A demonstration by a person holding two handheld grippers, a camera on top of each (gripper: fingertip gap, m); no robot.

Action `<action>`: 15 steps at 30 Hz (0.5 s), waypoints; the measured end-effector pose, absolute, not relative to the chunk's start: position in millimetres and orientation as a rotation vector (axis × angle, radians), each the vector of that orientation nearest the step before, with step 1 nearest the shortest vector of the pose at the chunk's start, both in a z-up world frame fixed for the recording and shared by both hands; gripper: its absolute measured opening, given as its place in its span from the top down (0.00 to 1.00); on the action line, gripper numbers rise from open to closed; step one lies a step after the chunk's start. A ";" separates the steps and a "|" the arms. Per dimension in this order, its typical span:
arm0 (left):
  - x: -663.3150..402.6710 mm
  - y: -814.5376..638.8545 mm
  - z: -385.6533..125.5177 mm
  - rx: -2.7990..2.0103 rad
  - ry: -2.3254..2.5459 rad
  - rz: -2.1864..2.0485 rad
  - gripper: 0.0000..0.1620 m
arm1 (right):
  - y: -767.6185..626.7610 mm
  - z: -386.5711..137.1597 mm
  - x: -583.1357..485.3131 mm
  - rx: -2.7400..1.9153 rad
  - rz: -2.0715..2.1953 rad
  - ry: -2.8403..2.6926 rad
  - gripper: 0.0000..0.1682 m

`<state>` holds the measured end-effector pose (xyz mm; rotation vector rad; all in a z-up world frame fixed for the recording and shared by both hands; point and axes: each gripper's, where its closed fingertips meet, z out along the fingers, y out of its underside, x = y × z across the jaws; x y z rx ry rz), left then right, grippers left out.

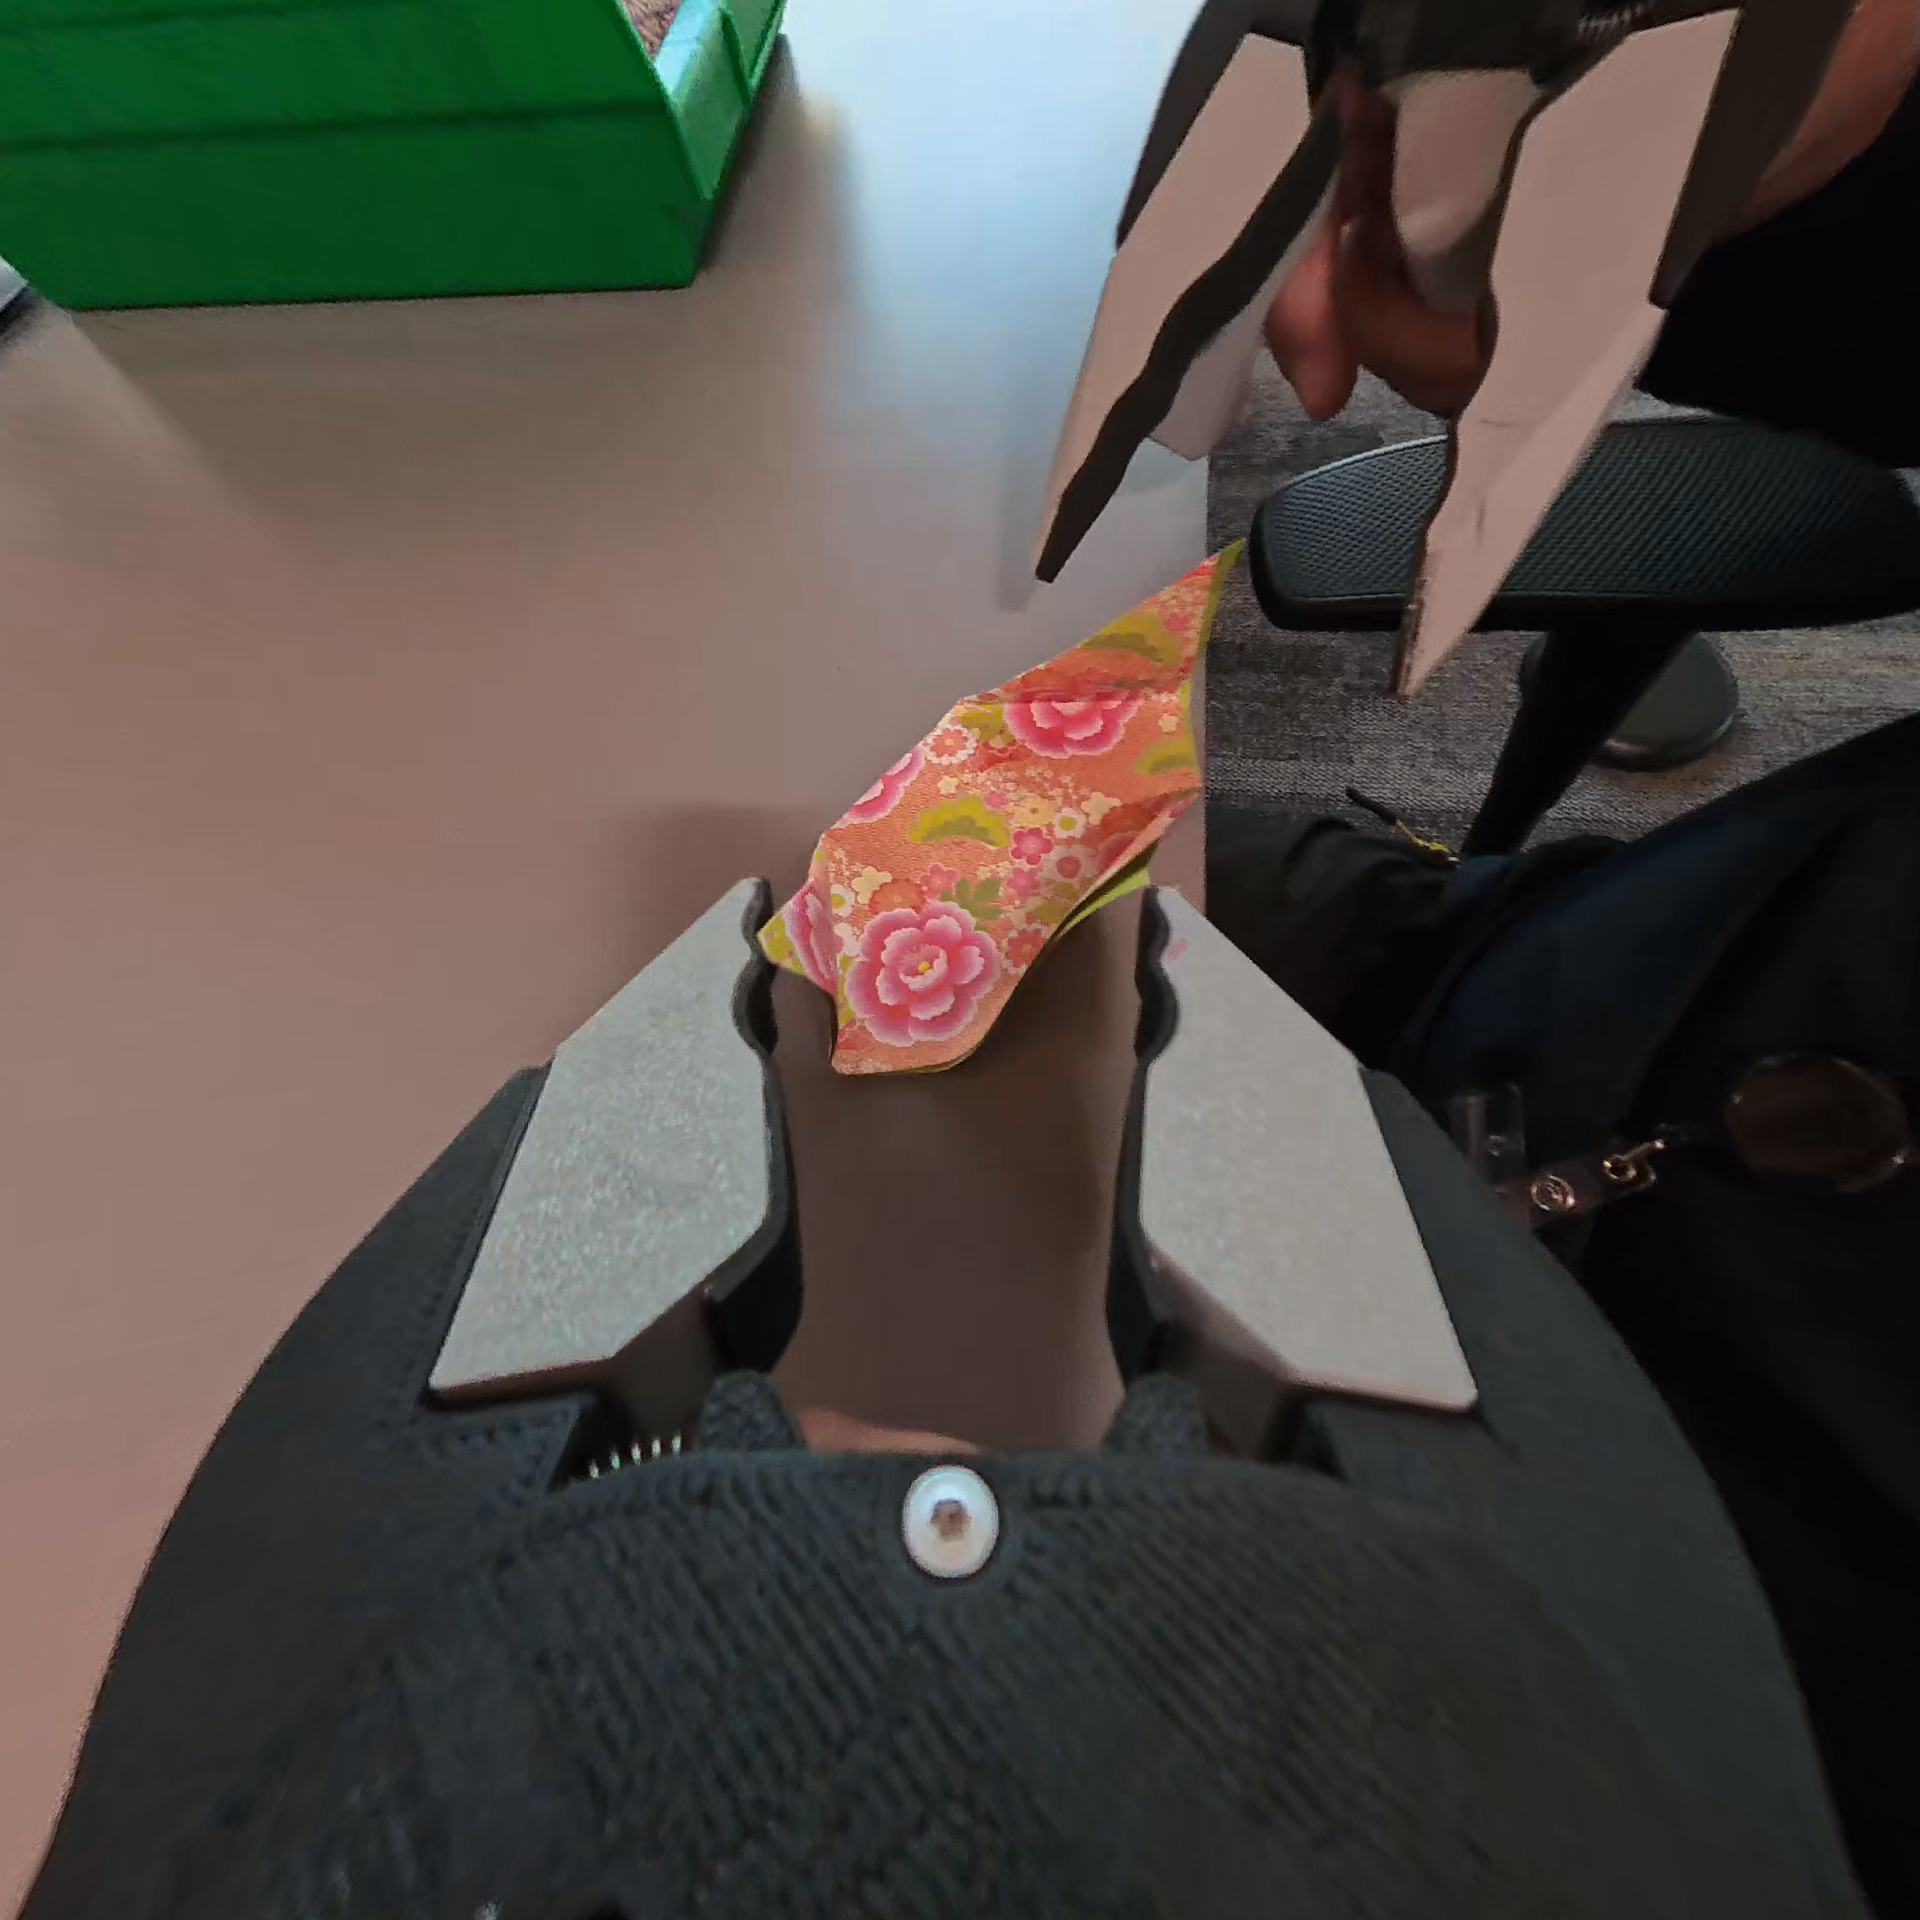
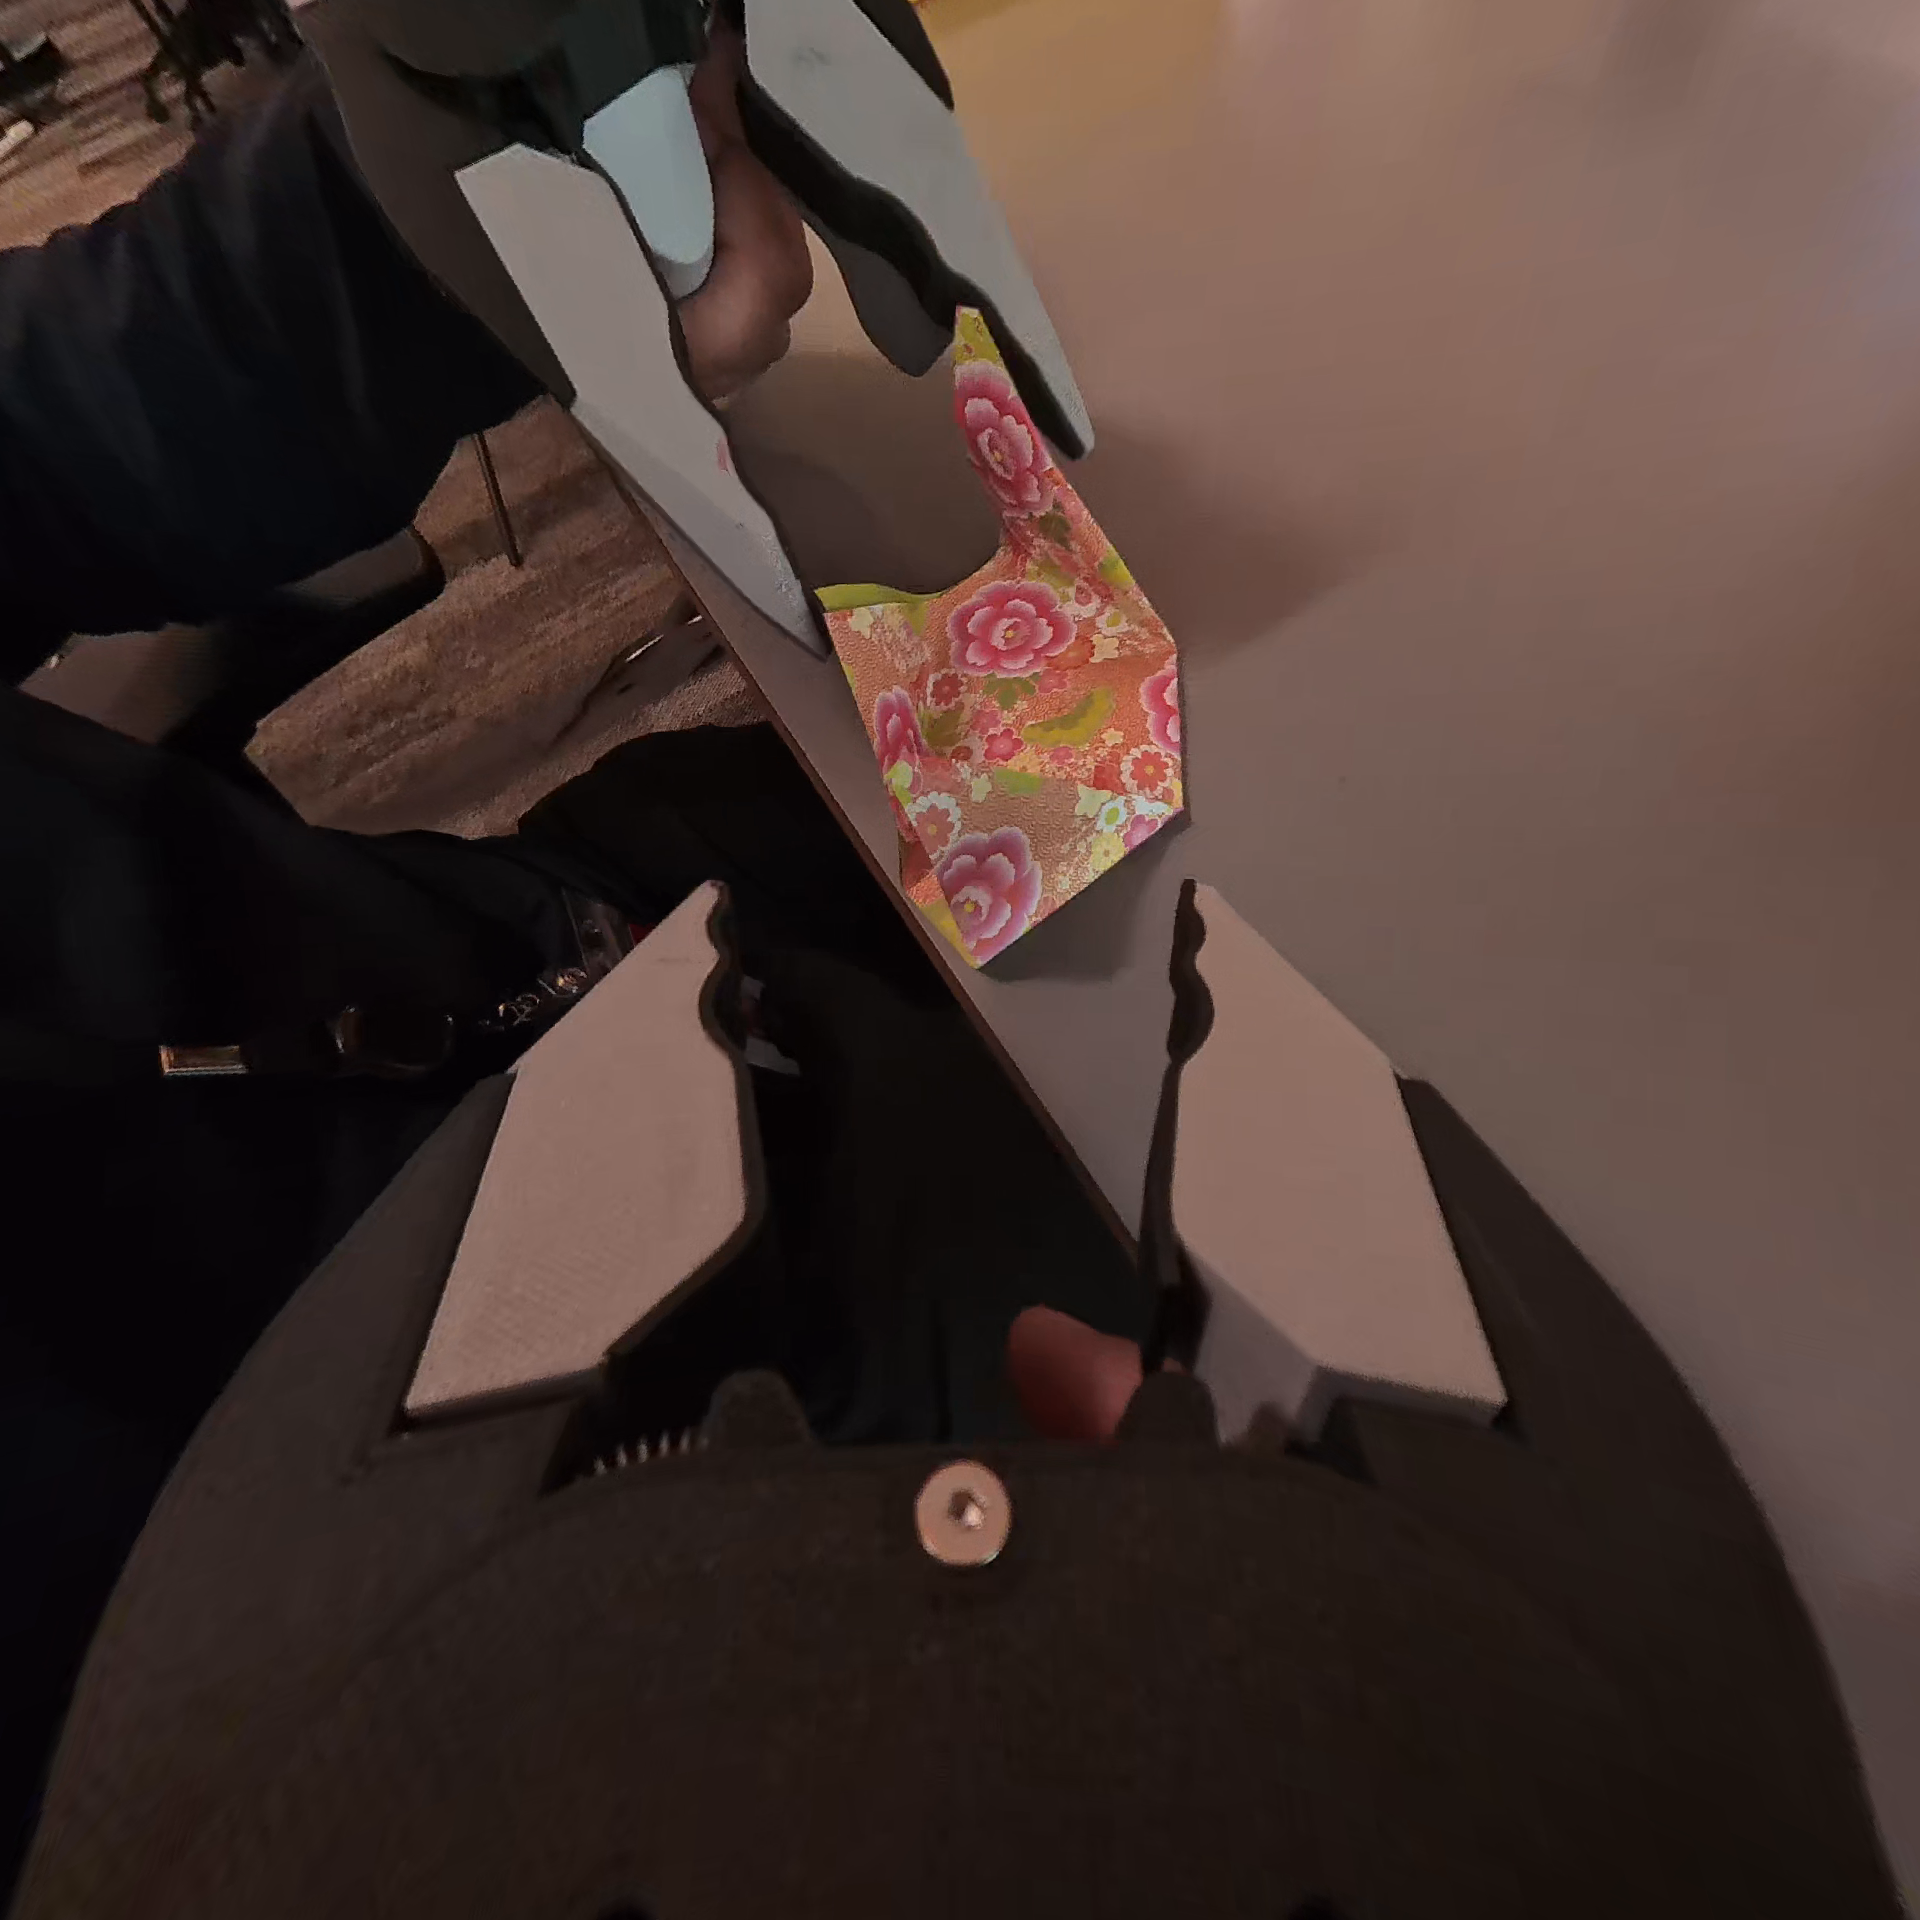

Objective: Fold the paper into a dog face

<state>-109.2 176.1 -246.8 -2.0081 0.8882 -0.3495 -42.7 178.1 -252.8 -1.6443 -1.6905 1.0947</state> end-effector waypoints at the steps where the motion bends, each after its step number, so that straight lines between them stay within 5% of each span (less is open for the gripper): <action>1: -109.6 177.8 -249.2 -2.019 0.878 -0.343 0.58 | 178.3 -253.6 -43.9 -1.653 1.094 -1.677 0.51; 15: -147.0 180.4 -236.4 -1.965 0.691 -0.447 0.55 | 183.0 -259.2 -59.5 -1.688 1.119 -1.582 0.40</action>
